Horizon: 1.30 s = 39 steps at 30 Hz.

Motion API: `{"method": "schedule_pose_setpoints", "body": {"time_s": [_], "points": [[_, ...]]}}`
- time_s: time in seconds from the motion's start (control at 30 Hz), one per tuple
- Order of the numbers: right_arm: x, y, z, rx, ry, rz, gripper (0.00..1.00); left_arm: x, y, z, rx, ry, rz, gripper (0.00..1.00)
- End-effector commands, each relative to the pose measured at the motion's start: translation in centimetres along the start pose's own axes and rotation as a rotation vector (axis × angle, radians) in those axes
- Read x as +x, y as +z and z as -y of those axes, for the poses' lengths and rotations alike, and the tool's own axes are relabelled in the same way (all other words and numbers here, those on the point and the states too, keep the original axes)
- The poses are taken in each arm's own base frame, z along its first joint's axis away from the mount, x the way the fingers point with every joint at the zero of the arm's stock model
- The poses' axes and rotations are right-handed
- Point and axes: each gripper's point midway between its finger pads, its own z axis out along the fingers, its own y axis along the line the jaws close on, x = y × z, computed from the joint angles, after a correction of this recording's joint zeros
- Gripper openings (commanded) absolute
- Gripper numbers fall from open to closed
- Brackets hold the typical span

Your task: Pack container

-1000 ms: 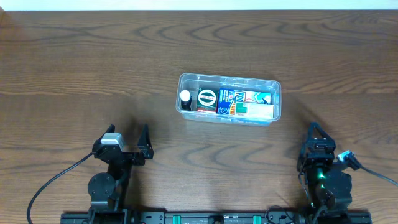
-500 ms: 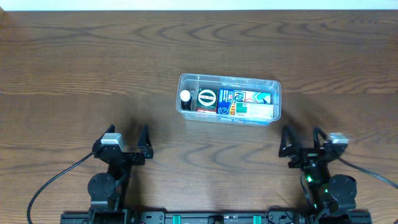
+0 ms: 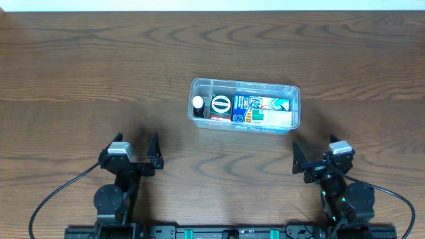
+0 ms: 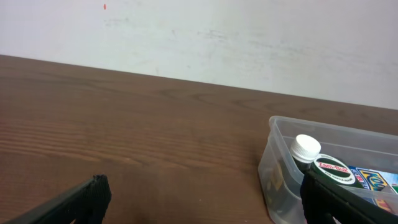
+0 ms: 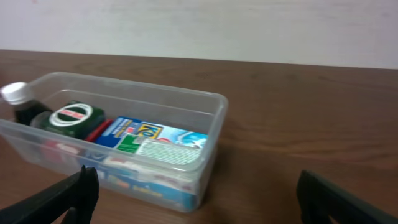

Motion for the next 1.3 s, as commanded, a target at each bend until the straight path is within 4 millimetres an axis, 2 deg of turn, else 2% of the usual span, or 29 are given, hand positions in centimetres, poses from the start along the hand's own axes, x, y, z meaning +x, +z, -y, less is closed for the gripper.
{"method": "schedule_pose_setpoints", "body": {"time_s": [0.0, 0.3, 0.63, 0.8, 1.27], "points": [[0.0, -0.1, 2.0, 0.109, -0.023, 0.006, 0.99, 1.4, 0.1, -0.4, -0.01, 0.016, -0.042, 0.98], [-0.1, -0.4, 3.7, 0.191, -0.086, 0.004, 0.99, 1.4, 0.1, -0.4, -0.01, 0.016, -0.042, 0.98], [-0.1, -0.4, 3.7, 0.192, -0.166, -0.004, 0.99, 1.4, 0.1, -0.4, -0.01, 0.016, -0.042, 0.98], [-0.1, -0.2, 3.1, 0.155, -0.165, -0.002, 0.99, 1.4, 0.1, -0.4, -0.01, 0.016, -0.042, 0.98], [-0.1, -0.3, 3.1, 0.157, -0.165, -0.003, 0.99, 1.4, 0.1, -0.4, -0.01, 0.016, -0.042, 0.98]]}}
